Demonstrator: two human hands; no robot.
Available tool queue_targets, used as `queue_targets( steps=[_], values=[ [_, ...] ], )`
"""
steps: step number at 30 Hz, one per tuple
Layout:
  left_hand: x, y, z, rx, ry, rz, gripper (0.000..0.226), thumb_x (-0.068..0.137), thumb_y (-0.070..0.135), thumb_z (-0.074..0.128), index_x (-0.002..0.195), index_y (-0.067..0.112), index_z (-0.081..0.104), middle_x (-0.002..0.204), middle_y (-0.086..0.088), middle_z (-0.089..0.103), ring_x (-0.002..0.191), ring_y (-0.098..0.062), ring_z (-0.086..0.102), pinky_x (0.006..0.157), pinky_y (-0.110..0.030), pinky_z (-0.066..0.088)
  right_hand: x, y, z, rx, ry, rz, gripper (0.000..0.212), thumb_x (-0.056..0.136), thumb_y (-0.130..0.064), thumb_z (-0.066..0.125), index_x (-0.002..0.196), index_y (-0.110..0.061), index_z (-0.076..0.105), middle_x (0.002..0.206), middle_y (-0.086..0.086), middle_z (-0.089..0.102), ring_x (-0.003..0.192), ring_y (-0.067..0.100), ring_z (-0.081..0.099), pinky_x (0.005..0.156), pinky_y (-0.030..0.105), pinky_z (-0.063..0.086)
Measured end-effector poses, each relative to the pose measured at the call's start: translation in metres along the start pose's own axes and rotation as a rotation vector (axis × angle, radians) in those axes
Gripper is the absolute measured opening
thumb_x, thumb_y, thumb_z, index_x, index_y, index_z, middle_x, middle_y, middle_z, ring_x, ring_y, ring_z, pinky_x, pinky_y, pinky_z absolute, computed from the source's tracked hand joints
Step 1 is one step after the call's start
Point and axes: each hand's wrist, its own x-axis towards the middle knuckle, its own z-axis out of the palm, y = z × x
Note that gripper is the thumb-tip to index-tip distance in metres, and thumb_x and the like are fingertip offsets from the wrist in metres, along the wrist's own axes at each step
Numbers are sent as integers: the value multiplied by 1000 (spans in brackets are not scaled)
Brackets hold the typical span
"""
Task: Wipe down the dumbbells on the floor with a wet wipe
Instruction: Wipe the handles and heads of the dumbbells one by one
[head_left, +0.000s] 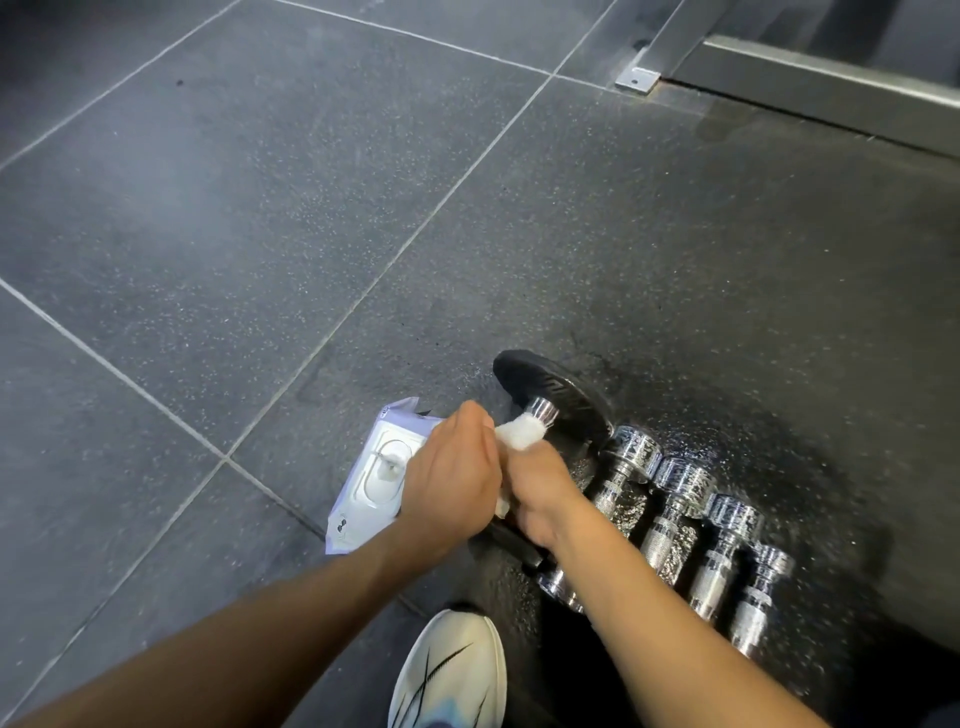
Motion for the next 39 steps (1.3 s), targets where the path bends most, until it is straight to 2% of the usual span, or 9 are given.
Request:
queue_targets(
  steps=[3,6,12,15,20,25,31,36,39],
  values=[
    [0,-1,0,26,-11,-11,25,104,37,24,89,23,39,80,7,54,75,-19,52,65,-36,33,14,-16,-10,407,12,-46,24,104,-17,58,122,-2,66,111,21,74,93,30,72,85,43,58],
    [2,-4,1,19,-21,-36,26,104,37,24,89,24,39,78,7,55,75,-22,55,67,-39,39,8,-9,-17,456,-51,-16,47,105,-33,54,132,4,61,123,22,71,114,33,69,107,49,50],
    [3,-3,5,21,-31,-52,21,105,36,26,94,29,42,82,9,57,78,-20,56,73,-40,41,-9,5,-10,18,-193,83,28,96,-16,69,120,-3,63,95,14,75,79,20,73,61,31,58],
    [5,-3,6,10,-22,-61,21,105,35,28,93,26,43,77,7,56,74,-21,54,70,-37,38,9,7,0,-236,-25,121,67,74,-25,75,131,3,53,91,14,69,65,22,65,44,23,47],
    [3,-1,4,8,-10,-55,24,104,38,27,94,23,44,79,5,57,75,-22,56,71,-39,39,35,-10,5,58,231,46,34,95,-25,68,117,0,61,110,19,72,96,34,72,77,40,60],
    [2,-4,2,-24,-8,-77,26,103,41,23,91,26,40,77,4,56,72,-24,58,72,-45,47,16,-18,-14,422,-78,70,34,102,-20,60,129,1,63,122,21,72,114,34,69,95,46,57],
    [2,0,2,-32,7,-68,22,105,35,26,92,25,41,77,5,54,74,-24,57,69,-42,44,-17,3,-18,-63,-364,117,19,91,12,62,96,-5,68,76,6,74,65,13,71,57,24,56],
    [2,1,1,-28,18,-88,21,104,30,27,90,23,41,75,6,53,71,-22,55,69,-40,41,-21,4,-1,-645,68,64,34,76,-13,63,108,-5,68,94,10,71,85,27,69,60,28,48],
    [1,1,2,-22,15,-89,21,104,30,26,92,22,41,76,6,53,73,-23,55,68,-39,40,-17,12,0,-459,100,15,29,81,-12,69,109,-2,68,98,11,74,86,24,71,64,28,53]
  ],
)
